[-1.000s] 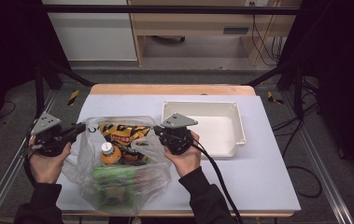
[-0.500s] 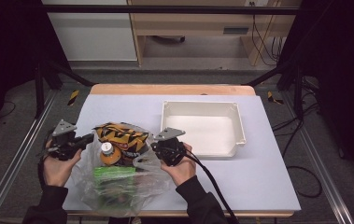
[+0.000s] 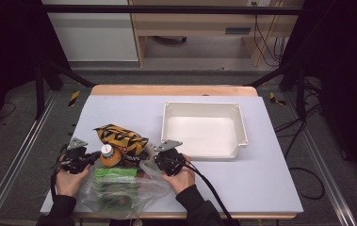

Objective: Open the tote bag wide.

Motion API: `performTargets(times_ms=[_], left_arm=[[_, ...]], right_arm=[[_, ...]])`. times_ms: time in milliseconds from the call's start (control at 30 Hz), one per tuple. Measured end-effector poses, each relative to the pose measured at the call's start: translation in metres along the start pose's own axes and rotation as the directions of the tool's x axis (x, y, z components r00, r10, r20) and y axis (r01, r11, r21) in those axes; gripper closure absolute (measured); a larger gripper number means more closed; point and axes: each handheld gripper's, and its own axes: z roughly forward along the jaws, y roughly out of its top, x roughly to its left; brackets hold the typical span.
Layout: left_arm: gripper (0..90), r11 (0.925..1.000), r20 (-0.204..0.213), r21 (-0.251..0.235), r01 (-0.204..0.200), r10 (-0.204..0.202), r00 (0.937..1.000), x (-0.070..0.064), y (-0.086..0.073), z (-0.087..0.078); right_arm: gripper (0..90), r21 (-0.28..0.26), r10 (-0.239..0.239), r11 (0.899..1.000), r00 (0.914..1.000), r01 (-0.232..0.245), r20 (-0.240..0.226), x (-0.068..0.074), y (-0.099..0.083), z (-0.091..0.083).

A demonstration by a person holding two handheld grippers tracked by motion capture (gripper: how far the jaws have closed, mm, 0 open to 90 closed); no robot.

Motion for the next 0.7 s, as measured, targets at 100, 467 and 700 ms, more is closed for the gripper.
performTargets(times_ms=[100,467,700], left_arm=[[87.7,0.9998,0.003,0.019,0.004,-0.004,1.0000,0.000,-0.005,0.006],[78.8,0.9992,-0.010,0.026,0.031,-0.031,0.9995,0.001,-0.011,0.007],[53.3,0.9904,-0.042,-0.113,0.080,-0.085,0.9955,0.008,-0.005,-0.029]], right_arm=[[90.0,0.004,0.001,1.000,1.0000,-0.001,0.002,0.000,-0.005,0.006],[87.9,0.022,0.017,1.000,0.9996,-0.018,0.024,-0.002,-0.020,0.019],[70.7,-0.062,0.016,0.998,0.9998,-0.017,-0.011,0.000,-0.012,-0.006]])
